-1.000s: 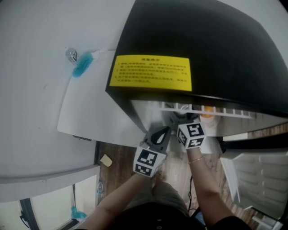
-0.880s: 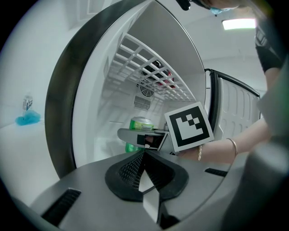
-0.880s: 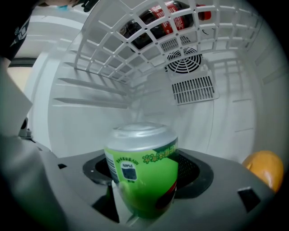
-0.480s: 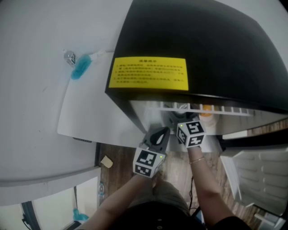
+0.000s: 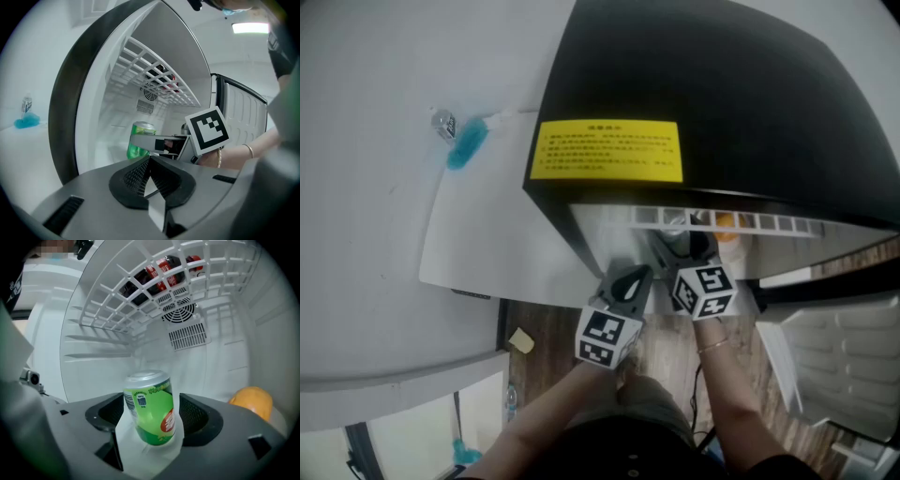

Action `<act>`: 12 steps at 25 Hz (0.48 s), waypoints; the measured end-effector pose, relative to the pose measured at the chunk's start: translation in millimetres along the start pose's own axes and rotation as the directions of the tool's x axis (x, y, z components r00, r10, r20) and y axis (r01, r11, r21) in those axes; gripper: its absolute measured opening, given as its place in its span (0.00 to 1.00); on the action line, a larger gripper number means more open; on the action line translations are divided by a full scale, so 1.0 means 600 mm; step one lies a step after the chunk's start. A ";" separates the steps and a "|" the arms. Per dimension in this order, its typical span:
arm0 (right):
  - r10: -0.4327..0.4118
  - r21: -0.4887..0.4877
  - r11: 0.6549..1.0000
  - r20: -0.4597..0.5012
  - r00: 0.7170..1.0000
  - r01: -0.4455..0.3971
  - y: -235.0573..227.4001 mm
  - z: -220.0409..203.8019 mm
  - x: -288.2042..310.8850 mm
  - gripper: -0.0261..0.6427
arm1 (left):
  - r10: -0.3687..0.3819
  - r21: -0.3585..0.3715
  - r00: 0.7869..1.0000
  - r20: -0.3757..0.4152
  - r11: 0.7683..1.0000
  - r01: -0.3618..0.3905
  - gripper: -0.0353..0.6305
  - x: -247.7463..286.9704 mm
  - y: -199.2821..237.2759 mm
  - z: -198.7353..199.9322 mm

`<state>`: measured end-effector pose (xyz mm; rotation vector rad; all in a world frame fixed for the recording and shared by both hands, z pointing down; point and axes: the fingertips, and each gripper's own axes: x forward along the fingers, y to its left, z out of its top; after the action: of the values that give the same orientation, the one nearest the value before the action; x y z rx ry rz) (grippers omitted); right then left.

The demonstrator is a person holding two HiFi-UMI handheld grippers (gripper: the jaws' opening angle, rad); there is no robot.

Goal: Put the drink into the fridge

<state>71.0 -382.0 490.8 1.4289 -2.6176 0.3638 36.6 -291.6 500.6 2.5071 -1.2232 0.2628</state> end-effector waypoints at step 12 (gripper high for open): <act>0.049 0.001 0.999 0.020 0.999 -0.049 0.026 0.029 -0.082 0.58 | -0.033 0.024 0.999 0.028 0.999 0.032 0.06 -0.006 -0.016 0.039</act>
<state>84.6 -339.0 460.2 1.3780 -2.6732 0.3587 42.5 -292.1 475.8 2.5569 -1.1955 0.2355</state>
